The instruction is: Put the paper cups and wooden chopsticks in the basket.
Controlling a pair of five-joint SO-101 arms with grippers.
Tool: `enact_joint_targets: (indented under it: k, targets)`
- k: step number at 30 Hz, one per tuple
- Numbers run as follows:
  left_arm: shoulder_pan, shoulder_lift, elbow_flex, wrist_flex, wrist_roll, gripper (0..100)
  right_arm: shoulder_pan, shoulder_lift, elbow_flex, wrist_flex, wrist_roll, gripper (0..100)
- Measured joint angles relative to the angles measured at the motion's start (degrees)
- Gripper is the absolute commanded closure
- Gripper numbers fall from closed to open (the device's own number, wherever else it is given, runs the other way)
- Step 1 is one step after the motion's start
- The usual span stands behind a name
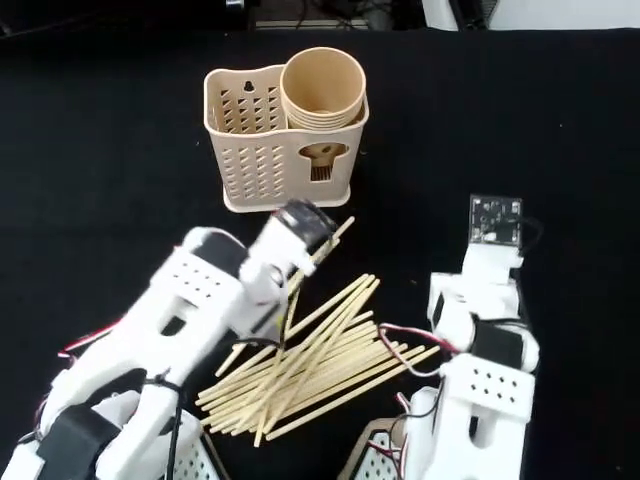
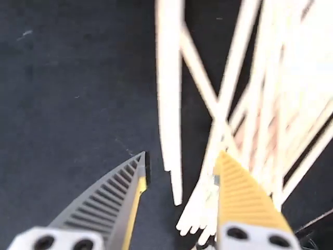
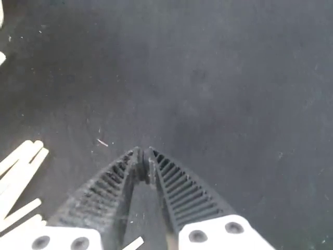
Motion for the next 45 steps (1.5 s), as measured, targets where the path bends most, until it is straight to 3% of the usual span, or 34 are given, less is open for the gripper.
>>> enact_joint_targets:
  k: [11, 17, 26, 34, 41, 45]
  targets:
    - [8.9, 0.0, 8.0, -12.7, 5.4, 72, 2.7, -1.2, 5.2, -3.3, 0.0, 98.3]
    - [9.5, 0.0, 11.8, -17.4, 5.4, 72, 3.0, -1.3, 5.7, -4.7, 0.0, 98.3]
    - [9.1, 1.4, 12.0, -17.9, 5.4, 69, 3.0, -1.3, 5.7, -4.7, -0.1, 98.3]
    - [-0.4, 18.3, 3.0, -14.8, -0.9, 75, 3.0, -1.3, 5.7, -4.7, -0.1, 98.3]
    - [1.5, 22.2, 0.1, -14.6, -3.4, 77, 3.0, -1.3, 5.7, -4.7, -0.1, 98.3]
    - [4.0, 22.3, 0.0, -13.9, -3.4, 87, 3.0, -1.3, 5.7, -4.7, -0.1, 98.3]
